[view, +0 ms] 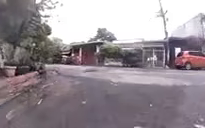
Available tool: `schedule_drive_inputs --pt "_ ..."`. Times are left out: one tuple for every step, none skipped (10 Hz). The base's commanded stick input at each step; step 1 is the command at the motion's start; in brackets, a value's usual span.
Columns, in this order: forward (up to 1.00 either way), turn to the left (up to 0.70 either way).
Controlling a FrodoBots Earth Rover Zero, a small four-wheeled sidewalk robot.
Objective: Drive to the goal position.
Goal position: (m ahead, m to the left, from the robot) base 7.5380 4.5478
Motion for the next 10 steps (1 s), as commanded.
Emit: schedule_drive_inputs --pt "1.0 0.01" --pt "1.0 0.27" --pt "1.0 0.4" --pt "1.0 0.4" --pt "1.0 0.4" --pt "1.0 0.0" --pt "1.0 0.0" --pt "1.0 0.0" --pt "1.0 0.0" --pt "1.0 0.0"
